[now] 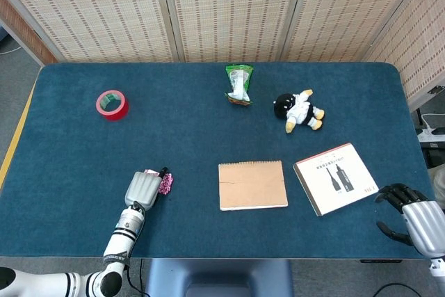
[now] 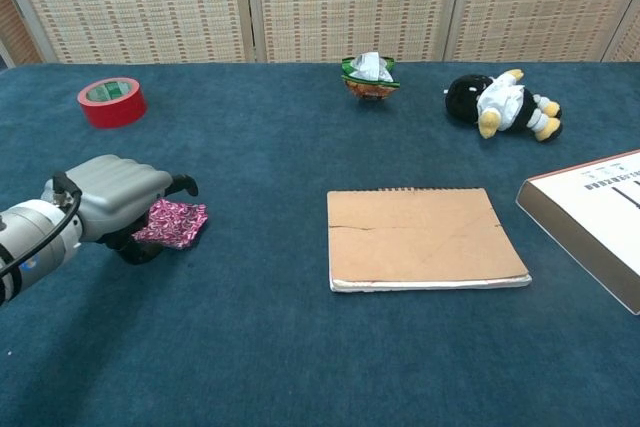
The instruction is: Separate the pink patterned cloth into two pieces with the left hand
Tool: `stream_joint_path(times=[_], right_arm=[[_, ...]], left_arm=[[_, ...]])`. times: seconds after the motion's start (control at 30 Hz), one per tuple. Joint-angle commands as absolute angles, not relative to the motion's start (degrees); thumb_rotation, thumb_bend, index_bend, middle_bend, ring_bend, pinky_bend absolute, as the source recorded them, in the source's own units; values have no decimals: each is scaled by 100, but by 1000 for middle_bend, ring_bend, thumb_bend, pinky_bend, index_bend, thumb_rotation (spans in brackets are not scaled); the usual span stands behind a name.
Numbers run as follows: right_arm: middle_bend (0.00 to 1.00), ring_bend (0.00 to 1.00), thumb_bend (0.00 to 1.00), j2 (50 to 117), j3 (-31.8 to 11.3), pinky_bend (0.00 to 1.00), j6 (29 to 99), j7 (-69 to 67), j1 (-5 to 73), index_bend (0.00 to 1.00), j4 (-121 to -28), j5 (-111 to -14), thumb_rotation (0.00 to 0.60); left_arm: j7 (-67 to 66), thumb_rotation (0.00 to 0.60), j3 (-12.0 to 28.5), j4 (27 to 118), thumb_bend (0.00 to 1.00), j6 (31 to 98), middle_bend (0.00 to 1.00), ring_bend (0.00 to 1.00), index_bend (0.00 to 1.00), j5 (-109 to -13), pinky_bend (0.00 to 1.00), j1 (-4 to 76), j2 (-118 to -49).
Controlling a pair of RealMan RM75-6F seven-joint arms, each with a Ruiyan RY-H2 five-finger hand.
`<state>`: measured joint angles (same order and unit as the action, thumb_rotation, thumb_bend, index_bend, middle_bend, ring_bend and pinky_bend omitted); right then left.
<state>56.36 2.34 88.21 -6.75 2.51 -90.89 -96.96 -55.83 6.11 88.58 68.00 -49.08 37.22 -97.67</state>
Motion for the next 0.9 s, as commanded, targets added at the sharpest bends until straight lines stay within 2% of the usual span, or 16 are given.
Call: stream_joint_path(times=[0.03,0.9], right_arm=[[312,236,116,5636,234,379,8819,-672,251,435,-9089,-9695,600],[312,236,116,5629,249,379,8774,-644,264,435,-9105,-9696,600]], left_arm=[[-5591,600,613,8808,366,6796,1000,1000,172,-4858,1000,3743,-9795],[-5481,600,584,8609,371,6911,1000,1000,219,-4792,1000,3799,-9929]])
